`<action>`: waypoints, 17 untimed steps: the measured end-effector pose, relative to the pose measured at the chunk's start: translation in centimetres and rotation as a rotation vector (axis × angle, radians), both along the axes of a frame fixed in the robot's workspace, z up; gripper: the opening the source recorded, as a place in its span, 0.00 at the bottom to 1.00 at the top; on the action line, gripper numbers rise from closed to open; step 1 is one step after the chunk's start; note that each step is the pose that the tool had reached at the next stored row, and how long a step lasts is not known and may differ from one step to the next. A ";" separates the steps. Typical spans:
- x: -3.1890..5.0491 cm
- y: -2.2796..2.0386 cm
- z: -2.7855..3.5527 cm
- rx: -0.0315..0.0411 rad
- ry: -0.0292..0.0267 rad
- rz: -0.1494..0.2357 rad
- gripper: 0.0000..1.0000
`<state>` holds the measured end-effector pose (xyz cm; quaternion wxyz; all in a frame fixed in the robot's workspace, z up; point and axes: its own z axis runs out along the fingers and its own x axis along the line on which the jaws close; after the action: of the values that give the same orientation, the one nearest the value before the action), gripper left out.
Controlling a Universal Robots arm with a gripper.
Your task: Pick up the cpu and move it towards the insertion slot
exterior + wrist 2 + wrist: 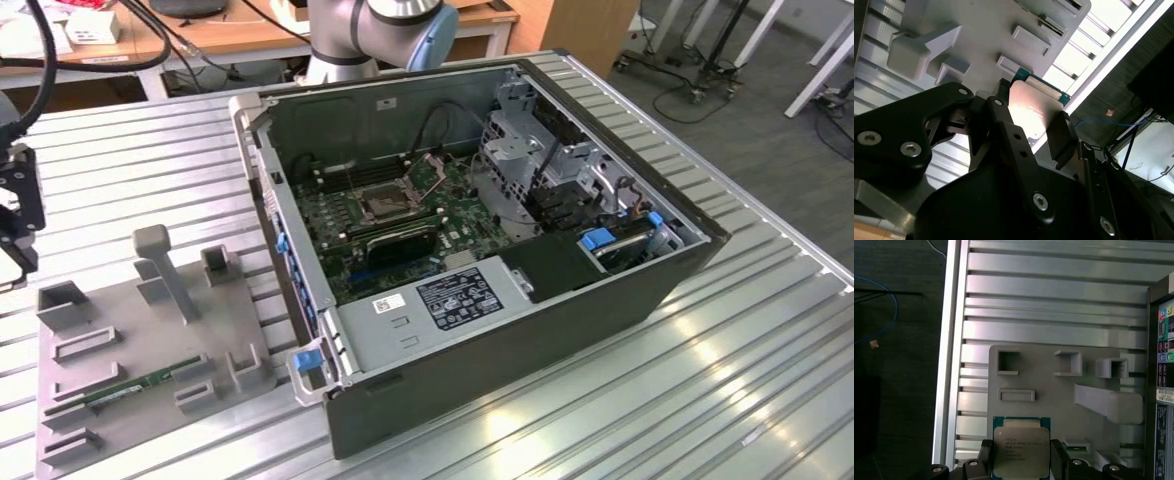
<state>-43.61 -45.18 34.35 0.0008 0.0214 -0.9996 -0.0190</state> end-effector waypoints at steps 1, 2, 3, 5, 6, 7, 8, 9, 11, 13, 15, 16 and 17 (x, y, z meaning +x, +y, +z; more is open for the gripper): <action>0.00 0.00 0.14 0.0001 -0.0001 0.000 0.55; 0.00 0.00 0.29 0.0000 0.0000 0.000 0.55; 0.00 0.00 0.44 0.0001 -0.0001 0.000 0.55; 0.00 0.00 0.77 0.0001 -0.0001 0.000 0.55; 0.00 0.00 0.95 0.0001 -0.0001 0.000 0.55; 0.00 0.00 1.12 0.0001 -0.0001 0.000 0.55; 0.00 0.00 1.31 0.0000 0.0000 0.000 0.55; 0.00 0.00 1.48 0.0001 -0.0001 0.000 0.55; 0.00 0.00 1.80 0.0001 -0.0001 0.000 0.55; 0.00 0.00 2.12 0.0001 -0.0001 0.000 0.55; 0.00 0.00 2.45 0.0000 0.0000 0.000 0.55; 0.00 0.00 2.60 0.0000 0.0000 0.000 0.55; 0.00 0.00 2.74 0.0001 -0.0002 0.000 0.55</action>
<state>-43.61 -45.18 37.08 0.0007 0.0214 -0.9996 -0.0191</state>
